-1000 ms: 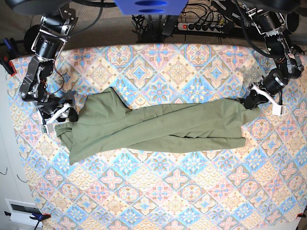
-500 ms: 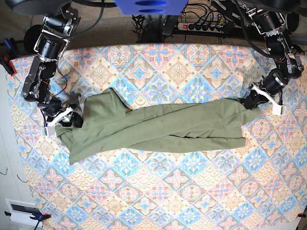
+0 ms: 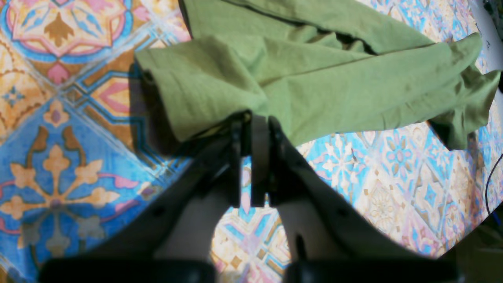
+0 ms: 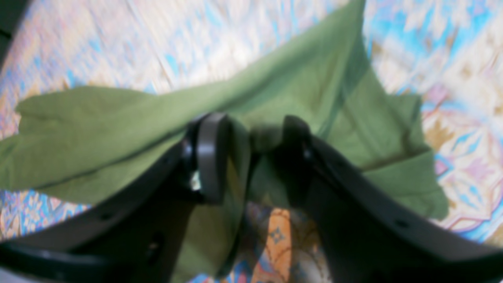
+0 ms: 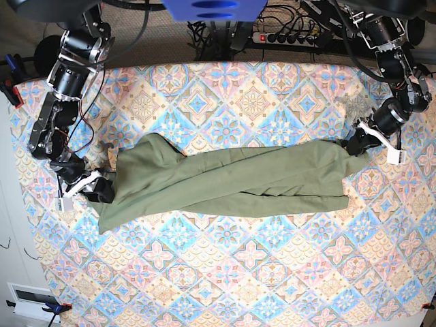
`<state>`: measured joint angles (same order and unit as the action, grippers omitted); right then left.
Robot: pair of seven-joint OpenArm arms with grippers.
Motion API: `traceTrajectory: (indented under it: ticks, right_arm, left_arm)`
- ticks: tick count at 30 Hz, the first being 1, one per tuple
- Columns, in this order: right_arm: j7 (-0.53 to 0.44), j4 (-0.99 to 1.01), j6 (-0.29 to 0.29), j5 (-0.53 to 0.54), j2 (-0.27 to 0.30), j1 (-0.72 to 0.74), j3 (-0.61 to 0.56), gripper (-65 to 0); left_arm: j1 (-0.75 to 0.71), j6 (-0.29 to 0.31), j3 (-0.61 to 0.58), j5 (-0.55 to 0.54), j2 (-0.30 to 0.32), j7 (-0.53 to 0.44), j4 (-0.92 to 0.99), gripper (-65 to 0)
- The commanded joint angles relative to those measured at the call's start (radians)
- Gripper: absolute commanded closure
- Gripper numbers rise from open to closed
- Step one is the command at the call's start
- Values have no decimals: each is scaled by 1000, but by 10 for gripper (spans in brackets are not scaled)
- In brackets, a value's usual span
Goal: Layout the t-shirt on the table in an organized manner, then fold the t-shirt properly
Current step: 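Lift the shirt edge with both grippers and drag it away from the body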
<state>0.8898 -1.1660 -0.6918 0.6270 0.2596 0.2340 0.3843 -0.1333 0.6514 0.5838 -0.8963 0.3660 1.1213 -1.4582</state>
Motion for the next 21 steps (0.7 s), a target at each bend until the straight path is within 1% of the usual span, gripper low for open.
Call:
traceTrajectory:
  ticks: [1,3,6,13,21]
  right_arm:
    - [4,-13,-6,40,16,14,6,-256]
    - [30,-13,-6,101,16,14,6,-285]
    - [41,-13,-6,155,16,11,6,-313]
    - [42,-2,-6,164,17,8,6,-316]
    - [33,151,-6,162,17,9,3,-316]
  left_arm:
    - [10,5,5,-22,18,-17,-14,0]
    - [10,5,5,-22,18,-17,-14,0]
    - [10,5,5,-24,18,-17,-14,0]
    - [10,5,5,-24,18,-17,-14,0]
    - [8,5,6,-25,18,-17,-14,0]
